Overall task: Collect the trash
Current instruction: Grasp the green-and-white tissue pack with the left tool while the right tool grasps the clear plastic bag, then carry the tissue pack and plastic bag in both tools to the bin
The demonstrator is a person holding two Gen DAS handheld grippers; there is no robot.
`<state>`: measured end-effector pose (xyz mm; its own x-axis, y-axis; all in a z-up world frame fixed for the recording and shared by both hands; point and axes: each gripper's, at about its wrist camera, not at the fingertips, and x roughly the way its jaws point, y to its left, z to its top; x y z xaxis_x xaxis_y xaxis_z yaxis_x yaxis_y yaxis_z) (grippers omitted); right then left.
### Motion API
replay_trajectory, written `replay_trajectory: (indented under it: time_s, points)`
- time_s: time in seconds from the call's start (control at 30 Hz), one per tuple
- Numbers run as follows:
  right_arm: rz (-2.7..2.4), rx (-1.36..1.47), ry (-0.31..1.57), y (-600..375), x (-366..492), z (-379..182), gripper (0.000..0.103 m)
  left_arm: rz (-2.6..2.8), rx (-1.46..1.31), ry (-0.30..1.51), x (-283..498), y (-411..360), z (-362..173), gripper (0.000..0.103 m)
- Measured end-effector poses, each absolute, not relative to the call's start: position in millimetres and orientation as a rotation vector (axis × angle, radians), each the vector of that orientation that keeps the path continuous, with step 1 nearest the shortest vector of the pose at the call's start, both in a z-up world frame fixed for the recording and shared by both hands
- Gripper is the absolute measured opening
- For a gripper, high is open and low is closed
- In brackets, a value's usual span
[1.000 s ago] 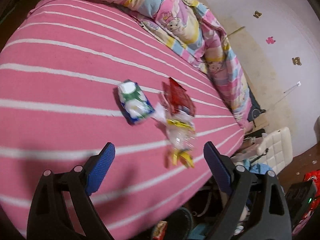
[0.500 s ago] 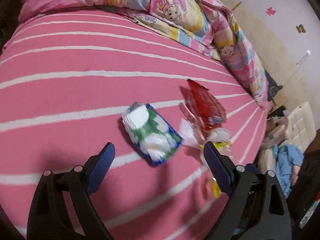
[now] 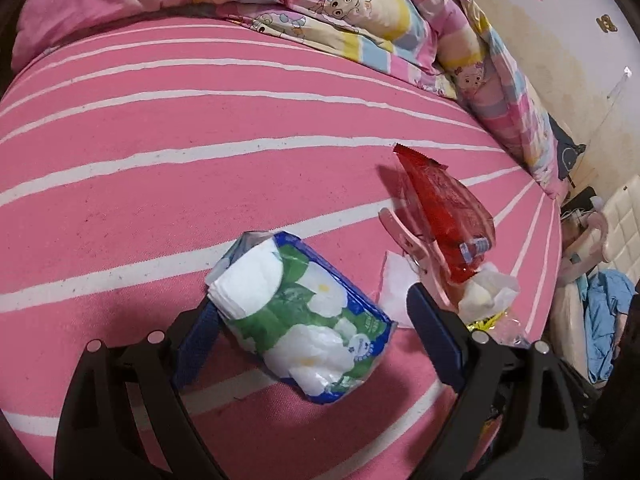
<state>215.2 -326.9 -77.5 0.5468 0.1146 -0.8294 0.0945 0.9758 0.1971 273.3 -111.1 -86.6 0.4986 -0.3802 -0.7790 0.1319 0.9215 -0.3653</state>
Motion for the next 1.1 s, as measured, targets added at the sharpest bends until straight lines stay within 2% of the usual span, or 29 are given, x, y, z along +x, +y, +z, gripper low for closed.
replay_trajectory:
  time_s: [0.03, 0.1, 0.13, 0.17, 0.2, 0.37, 0.73, 1.1]
  points:
    - [0.03, 0.252, 1.001, -329, 215, -79, 0.078, -0.318, -0.273, 1.001, 272, -111, -86, 0.085]
    - [0.037, 0.254, 0.988, -329, 213, -76, 0.077, -0.325, -0.27, 1.001, 272, -111, -86, 0.071]
    - [0.04, 0.253, 0.983, -328, 212, -76, 0.076, -0.329, -0.276, 0.999, 271, -110, -86, 0.068]
    - [0.046, 0.252, 0.976, -328, 211, -75, 0.076, -0.333, -0.288, 0.999, 270, -108, -86, 0.056]
    - [0.053, 0.252, 0.97, -327, 209, -73, 0.075, -0.341, -0.304, 1.002, 270, -106, -87, 0.049]
    - [0.072, 0.274, 0.941, -322, 203, -66, 0.074, -0.386, -0.387, 1.024, 269, -100, -87, 0.029]
    - [0.1, 0.336, 0.861, -317, 174, -41, 0.074, -0.418, -0.43, 0.978, 236, -93, -61, 0.025]
    - [0.138, 0.37, 0.662, -320, 101, 12, 0.073, -0.451, -0.549, 0.859, 165, -82, -4, 0.025]
